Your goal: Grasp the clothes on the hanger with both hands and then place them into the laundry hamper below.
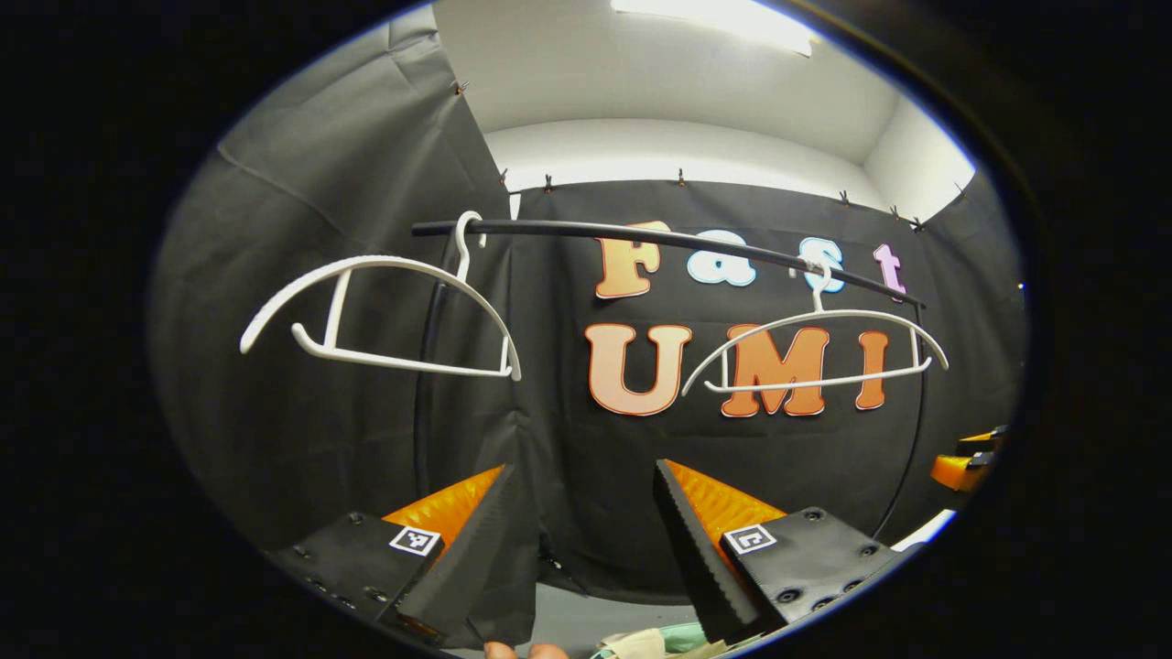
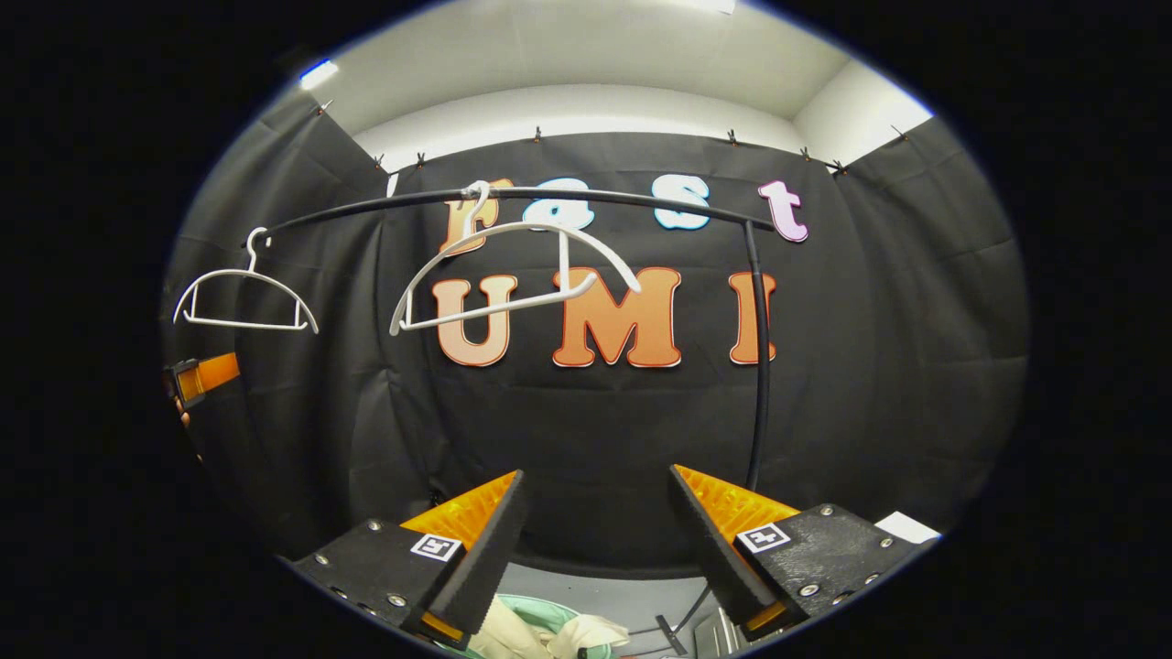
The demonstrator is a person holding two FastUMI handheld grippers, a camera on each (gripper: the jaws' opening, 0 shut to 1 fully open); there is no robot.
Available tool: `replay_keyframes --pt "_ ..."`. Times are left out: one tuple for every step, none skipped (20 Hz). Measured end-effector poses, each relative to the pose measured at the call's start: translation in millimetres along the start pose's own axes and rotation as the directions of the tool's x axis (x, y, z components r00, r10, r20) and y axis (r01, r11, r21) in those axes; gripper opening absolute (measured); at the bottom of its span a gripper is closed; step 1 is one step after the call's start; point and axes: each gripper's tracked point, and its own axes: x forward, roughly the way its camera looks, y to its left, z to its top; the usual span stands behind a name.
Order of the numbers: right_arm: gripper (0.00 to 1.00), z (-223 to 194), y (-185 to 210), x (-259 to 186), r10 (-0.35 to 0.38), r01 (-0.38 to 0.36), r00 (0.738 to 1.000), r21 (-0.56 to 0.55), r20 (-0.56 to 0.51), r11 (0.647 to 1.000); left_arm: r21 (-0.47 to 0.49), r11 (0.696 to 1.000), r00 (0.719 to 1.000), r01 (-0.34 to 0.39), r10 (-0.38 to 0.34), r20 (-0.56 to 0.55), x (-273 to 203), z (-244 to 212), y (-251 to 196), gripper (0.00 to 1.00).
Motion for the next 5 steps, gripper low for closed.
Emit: replay_keyframes --pt "0.94 -0.6 0.2 -0.6 0.000 0.000 1.000 -0.002 0.000 1.000 0.009 1.000 1.000 -0.006 0.006 0.004 0.4 1.2 1.7 0.94" --pt "0.94 -0.4 0.7 -0.3 0.001 -0.001 1.000 -0.001 0.001 1.000 0.013 1.000 1.000 -0.009 0.009 0.006 0.2 2.5 2.6 0.97" --pt "0.89 0.3 -0.2 -0.5 -0.002 0.002 1.000 0.001 0.003 1.000 0.012 1.000 1.000 -0.006 0.006 0.005 -0.6 3.0 1.1 0.97" --pt "0.94 1.1 -2.2 0.1 -0.004 0.004 1.000 0.003 0.005 1.000 0.009 1.000 1.000 0.003 -0.003 0.003 -1.3 3.5 -2.1 0.97" --pt "0.94 1.2 -2.8 -0.6 -0.005 0.005 1.000 0.002 0.007 1.000 0.008 1.000 1.000 0.006 -0.006 0.006 -1.9 5.1 -2.5 0.96"
